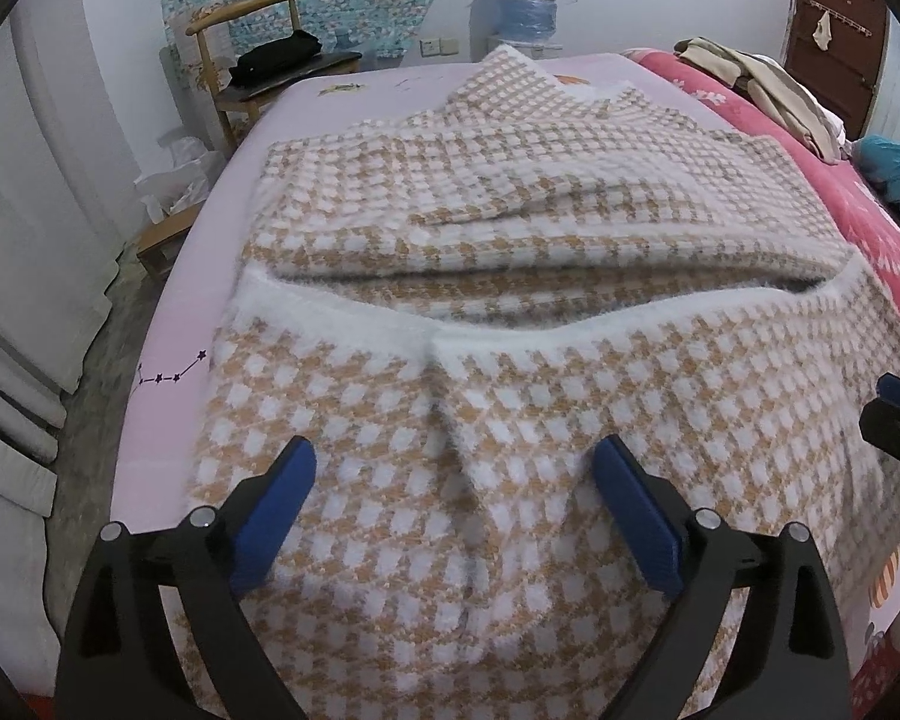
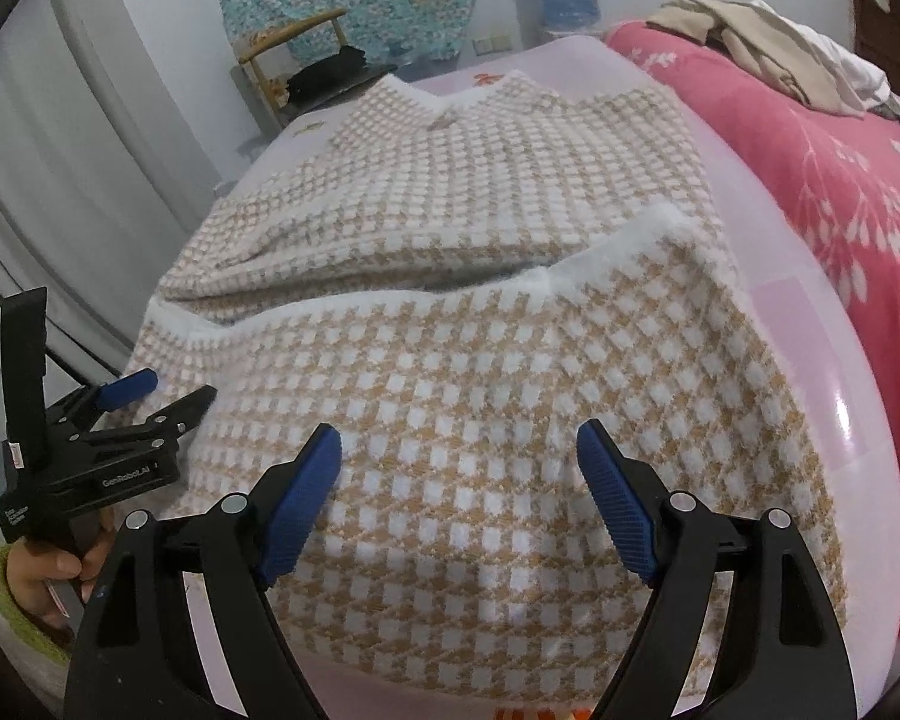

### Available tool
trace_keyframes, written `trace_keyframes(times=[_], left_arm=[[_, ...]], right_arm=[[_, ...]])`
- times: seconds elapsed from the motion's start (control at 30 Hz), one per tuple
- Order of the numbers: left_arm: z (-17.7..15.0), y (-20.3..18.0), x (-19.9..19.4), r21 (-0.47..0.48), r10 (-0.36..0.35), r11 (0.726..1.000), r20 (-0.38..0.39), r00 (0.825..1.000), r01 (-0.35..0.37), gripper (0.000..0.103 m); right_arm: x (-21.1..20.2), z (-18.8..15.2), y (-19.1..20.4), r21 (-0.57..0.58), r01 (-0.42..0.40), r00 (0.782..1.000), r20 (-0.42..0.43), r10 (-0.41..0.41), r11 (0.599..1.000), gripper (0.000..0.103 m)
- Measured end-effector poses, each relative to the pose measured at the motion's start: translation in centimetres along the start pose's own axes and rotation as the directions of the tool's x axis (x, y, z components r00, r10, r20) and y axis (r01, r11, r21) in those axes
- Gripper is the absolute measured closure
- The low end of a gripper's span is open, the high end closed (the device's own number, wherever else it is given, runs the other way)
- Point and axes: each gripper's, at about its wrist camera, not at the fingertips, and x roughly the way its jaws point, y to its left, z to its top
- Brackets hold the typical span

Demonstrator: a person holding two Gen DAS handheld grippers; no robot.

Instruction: Fold large clothes

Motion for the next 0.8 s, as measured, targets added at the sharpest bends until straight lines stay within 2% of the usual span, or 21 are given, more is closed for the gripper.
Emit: trace_keyframes(times=[0.23, 0.8], left_arm=[[-0.09, 0.09, 0.08, -0.013, 0.012, 1.0, -0.003, 1.0, -0.013, 0.006], [0.03, -0.41, 0.06, -0.033, 0.066, 0.997, -0.031, 0.997, -0.067, 0.005]], right_arm=[[0.53, -0.23, 0.11, -0.001, 0.001, 1.0, -0.019, -0.001, 1.0, 0.025], [0.7, -0.19, -0.38, -0.002, -0.007, 1.0, -0.027, 0.007, 1.0, 0.024]])
